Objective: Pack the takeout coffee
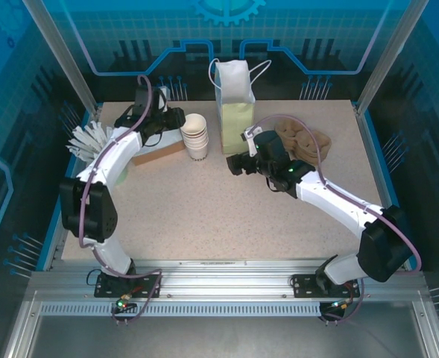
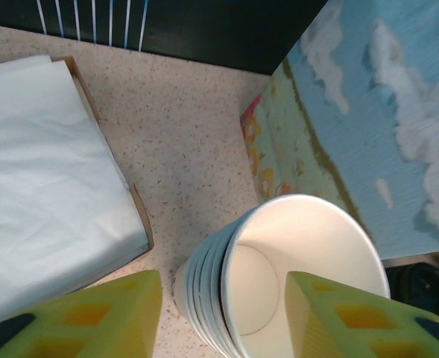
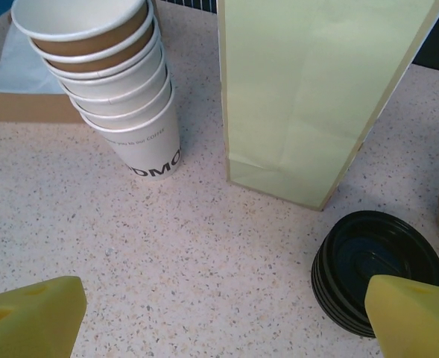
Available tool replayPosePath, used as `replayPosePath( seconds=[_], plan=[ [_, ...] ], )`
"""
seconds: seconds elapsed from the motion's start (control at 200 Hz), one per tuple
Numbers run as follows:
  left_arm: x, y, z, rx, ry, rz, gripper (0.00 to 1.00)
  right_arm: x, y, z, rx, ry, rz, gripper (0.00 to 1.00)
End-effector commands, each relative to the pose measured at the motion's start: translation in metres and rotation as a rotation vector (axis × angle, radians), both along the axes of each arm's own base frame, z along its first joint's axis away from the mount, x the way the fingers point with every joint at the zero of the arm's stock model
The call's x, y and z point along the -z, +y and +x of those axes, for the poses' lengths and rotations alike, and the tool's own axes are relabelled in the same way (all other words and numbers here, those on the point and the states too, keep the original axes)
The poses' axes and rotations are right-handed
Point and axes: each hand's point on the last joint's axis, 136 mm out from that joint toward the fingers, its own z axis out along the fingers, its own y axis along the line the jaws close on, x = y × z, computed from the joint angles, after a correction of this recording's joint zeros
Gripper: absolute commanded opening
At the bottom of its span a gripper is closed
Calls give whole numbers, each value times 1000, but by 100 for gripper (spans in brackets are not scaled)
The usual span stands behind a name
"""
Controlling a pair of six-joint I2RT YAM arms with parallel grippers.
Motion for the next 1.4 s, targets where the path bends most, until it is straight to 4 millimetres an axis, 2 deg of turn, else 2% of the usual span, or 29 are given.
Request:
replayPosePath(
  seconds=[0.0, 0.135, 0.325, 0.705, 1.026, 1.256, 1.396],
  plan=[
    [5, -7, -1, 44, 54, 29, 40, 0, 5, 0, -14, 15, -24, 98],
    [12, -13, 3, 60, 73, 30, 33, 7, 3, 1, -3, 25, -44, 99],
    [11, -17, 5, 74, 71, 29, 23, 17, 3, 1, -1, 52, -65, 99],
    [19, -18, 5, 81, 94, 32, 20, 24, 3, 1, 0, 74, -75, 99],
    [24, -20, 5, 87, 108, 32, 11, 25, 3, 0, -1, 83, -76, 99],
    [11, -19, 4, 84, 82, 38, 4, 22, 4, -1, -2, 87, -72, 99],
    [-10, -17, 3, 76, 41, 33, 3, 18, 4, -1, -6, 84, -71, 99]
  ],
)
